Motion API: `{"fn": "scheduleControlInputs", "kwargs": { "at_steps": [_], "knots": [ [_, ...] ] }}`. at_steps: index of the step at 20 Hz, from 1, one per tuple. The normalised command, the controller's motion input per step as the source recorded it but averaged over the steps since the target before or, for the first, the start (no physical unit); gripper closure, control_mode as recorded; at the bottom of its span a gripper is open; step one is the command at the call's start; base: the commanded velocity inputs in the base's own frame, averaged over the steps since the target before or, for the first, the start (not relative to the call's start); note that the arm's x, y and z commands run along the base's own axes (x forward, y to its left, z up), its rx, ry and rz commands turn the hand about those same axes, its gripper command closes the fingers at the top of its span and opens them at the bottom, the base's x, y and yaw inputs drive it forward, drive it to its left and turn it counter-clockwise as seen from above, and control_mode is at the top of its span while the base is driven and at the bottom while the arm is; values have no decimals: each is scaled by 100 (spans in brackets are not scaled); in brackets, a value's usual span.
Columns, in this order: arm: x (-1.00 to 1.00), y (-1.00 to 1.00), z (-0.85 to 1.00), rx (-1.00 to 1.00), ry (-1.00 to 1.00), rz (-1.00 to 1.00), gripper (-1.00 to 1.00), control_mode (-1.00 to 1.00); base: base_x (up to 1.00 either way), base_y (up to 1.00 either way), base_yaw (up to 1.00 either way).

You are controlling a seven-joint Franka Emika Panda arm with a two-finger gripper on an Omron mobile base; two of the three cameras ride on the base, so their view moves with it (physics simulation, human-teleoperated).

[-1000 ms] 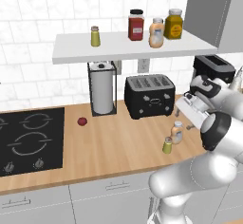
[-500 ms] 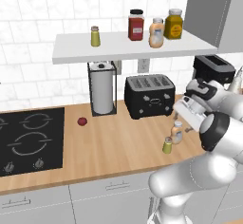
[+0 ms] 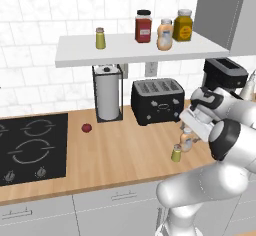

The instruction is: Put the shaker and condiment bottle from the counter next to their counterparts in the cabinet.

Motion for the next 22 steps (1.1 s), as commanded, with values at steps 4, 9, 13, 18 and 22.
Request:
{"fn": "scheduleControlInputs", "kwargs": {
  "at_steps": [4,9,13,18,22],
  "knots": [
    [0,0,-12,0,0,0,-100,-100,0,0,0],
    [0,0,-7,0,0,0,100,-100,0,0,0],
    [0,0,-1,0,0,0,100,-100,0,0,0],
    [-9,2,0,-1,-3,0,100,-100,0,0,0],
    [-27,5,22,-1,-13,2,100,-100,0,0,0]
  ]
}}
